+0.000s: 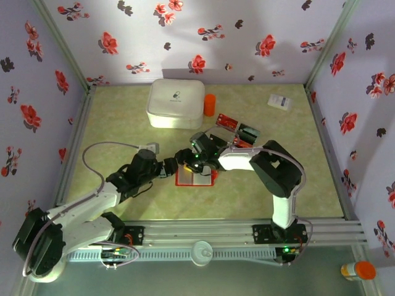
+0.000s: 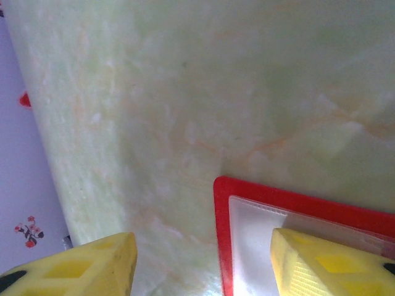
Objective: Put the credit cards into the card holder
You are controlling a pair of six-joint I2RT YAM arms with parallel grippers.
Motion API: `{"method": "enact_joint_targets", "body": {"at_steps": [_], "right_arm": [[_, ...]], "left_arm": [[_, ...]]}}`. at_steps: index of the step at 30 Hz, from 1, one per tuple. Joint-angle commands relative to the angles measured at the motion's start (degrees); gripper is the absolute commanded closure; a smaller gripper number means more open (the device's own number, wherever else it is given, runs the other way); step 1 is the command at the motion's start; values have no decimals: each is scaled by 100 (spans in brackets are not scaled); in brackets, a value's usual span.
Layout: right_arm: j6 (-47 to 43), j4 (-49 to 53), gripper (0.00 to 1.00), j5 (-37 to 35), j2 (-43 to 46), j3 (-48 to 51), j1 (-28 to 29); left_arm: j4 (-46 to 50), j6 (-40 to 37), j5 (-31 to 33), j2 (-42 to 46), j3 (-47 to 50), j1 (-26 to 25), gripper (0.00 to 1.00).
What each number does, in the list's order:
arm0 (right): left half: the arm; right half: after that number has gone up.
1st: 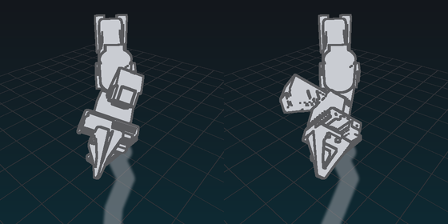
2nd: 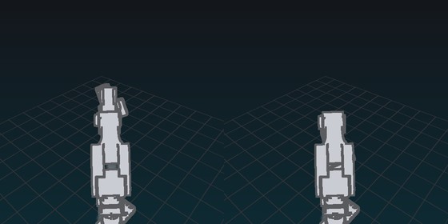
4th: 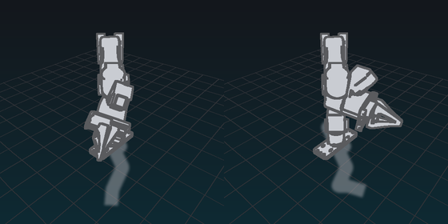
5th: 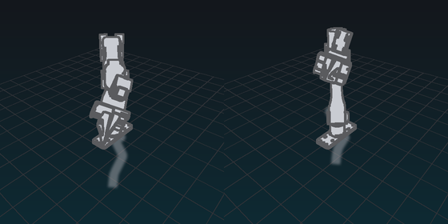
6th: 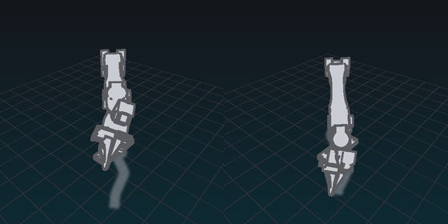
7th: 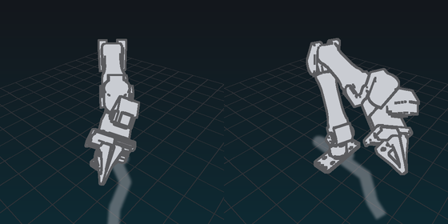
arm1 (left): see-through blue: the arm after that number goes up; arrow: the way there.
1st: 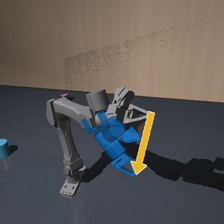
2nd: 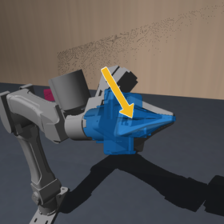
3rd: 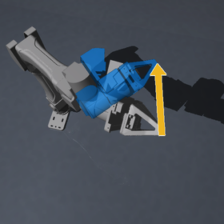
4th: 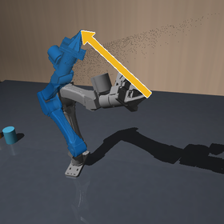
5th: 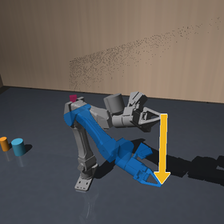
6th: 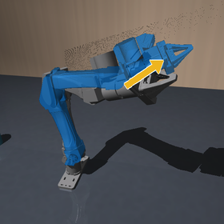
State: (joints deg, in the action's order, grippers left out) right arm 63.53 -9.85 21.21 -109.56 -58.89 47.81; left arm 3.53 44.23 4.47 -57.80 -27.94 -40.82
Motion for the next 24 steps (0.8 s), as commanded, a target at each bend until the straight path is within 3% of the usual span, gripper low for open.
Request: {"method": "enact_joint_targets", "body": {"at_steps": [1,16,24], "right_arm": [[132,-246,40,102,-21,2,58],[-208,139,45,-38,472,154,-17],[-187,39,63,-4,536,395,-137]], "left_arm": [[71,-11,90,129,118,55,21],[-98,101,24,-140,215,56,18],[-179,101,-48,-380,184,57,17]]}}
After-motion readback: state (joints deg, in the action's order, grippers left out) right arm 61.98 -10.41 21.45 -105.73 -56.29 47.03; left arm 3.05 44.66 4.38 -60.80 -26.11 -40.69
